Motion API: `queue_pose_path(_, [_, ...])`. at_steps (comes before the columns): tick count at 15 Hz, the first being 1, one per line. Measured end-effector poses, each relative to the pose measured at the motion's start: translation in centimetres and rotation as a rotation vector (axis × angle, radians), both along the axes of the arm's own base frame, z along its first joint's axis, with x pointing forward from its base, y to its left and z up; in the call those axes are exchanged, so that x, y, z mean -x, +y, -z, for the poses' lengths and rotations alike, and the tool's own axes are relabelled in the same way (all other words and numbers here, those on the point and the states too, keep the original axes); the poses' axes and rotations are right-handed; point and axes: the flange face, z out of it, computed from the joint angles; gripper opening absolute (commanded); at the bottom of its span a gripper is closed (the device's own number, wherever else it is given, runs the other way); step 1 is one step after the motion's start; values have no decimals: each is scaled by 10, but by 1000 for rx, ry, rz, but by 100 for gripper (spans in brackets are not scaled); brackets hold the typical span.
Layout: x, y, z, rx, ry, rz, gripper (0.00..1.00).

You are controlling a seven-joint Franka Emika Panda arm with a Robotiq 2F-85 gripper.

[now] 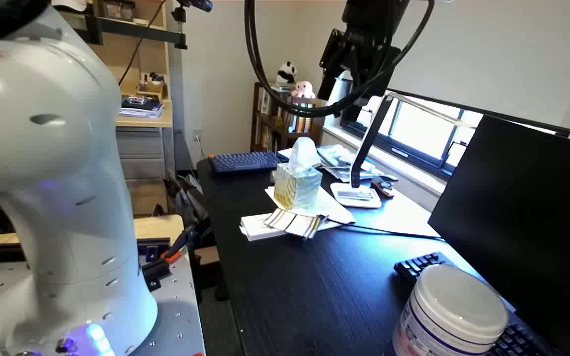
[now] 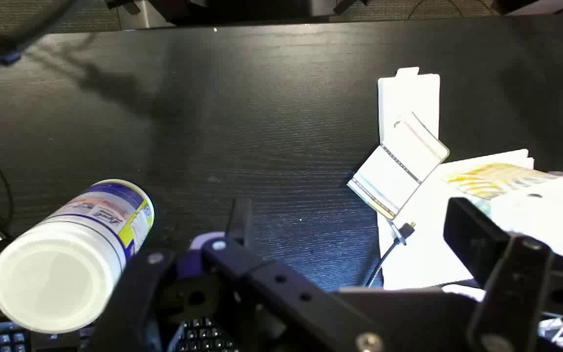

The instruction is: Push the lamp downwards

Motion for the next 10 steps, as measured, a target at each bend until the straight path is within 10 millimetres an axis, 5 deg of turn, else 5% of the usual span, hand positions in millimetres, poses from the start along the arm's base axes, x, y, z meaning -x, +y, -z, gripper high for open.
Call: queue_pose_path(10, [0,7,0,23,1,-20,100])
